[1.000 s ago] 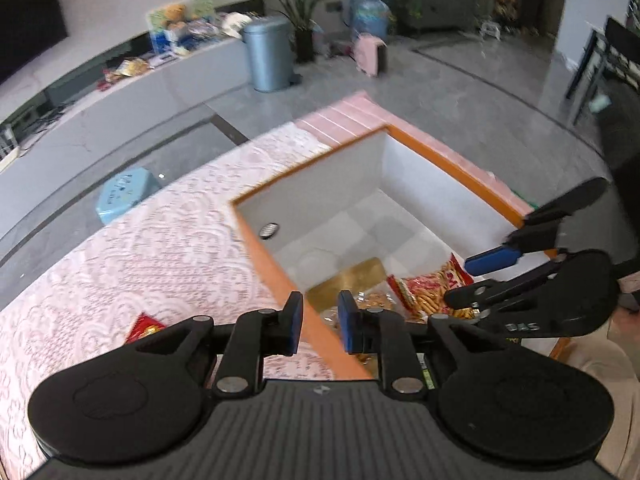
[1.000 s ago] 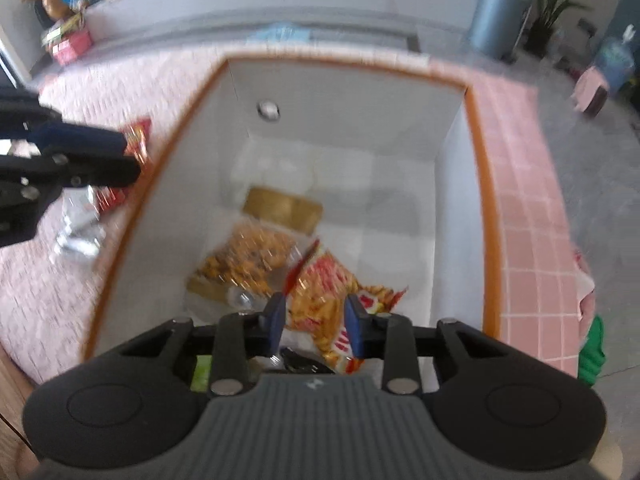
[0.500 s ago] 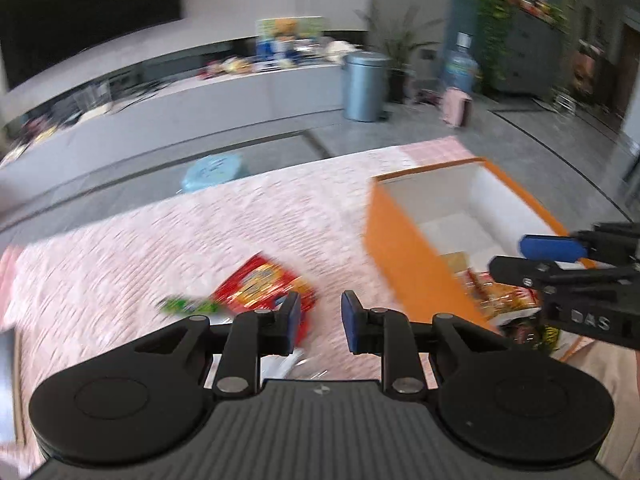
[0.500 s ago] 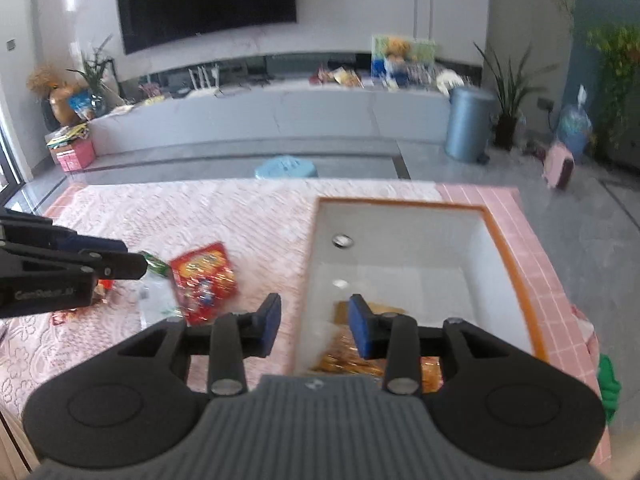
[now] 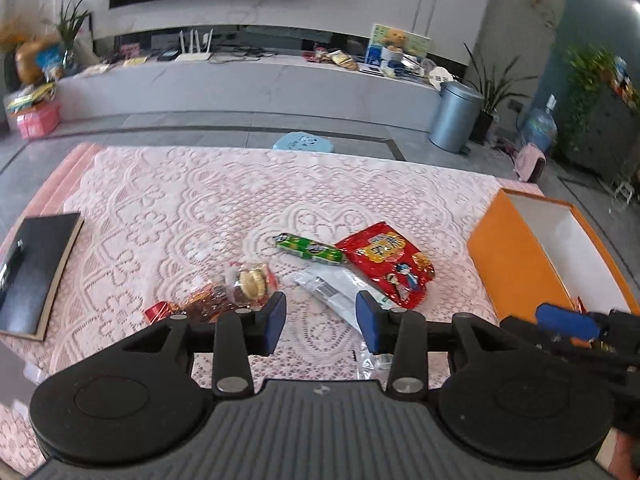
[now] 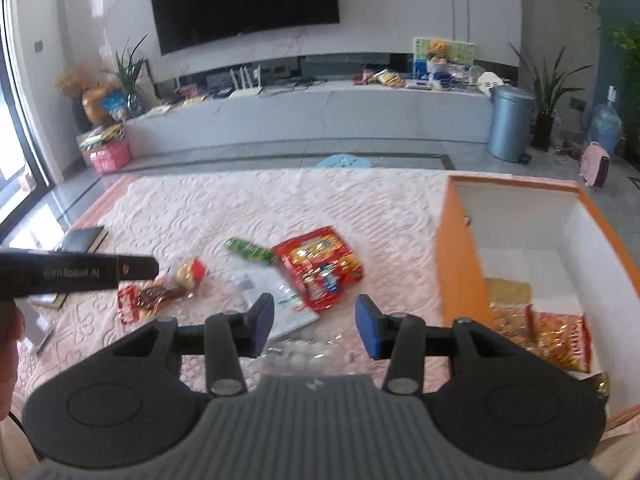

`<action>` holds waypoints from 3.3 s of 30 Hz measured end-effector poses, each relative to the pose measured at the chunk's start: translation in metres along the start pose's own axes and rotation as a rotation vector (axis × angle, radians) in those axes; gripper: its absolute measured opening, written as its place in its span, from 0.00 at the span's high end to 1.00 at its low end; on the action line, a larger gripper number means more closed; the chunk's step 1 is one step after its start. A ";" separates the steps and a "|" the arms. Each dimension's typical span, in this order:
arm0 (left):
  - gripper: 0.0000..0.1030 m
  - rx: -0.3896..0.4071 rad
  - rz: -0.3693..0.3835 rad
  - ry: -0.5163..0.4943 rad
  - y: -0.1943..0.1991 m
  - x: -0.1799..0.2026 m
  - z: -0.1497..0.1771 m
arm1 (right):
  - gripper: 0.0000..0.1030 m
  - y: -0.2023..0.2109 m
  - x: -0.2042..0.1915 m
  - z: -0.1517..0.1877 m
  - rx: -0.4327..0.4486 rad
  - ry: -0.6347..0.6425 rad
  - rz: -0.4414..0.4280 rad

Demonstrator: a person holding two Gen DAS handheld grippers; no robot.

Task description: Organize snacks

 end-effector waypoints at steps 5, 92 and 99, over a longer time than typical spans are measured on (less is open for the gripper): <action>0.50 -0.037 0.006 0.008 -0.012 -0.017 -0.004 | 0.49 -0.020 -0.015 -0.008 -0.014 0.026 0.023; 0.42 -0.007 -0.163 -0.216 -0.162 -0.043 -0.036 | 0.27 -0.215 0.015 -0.066 -0.110 0.153 -0.045; 0.50 0.026 -0.159 -0.213 -0.153 -0.041 -0.037 | 0.27 -0.189 0.016 -0.062 -0.112 0.145 -0.026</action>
Point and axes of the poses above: each gripper's, at about its wrist camera, not at the fingertips, and y roughly against the way its jaws point, x to its right, z to its underside, the point moved 5 cm from there along -y, roughly the way its jaws point, and after that the axes turned 11 degrees about -x, right-handed, at the moved point
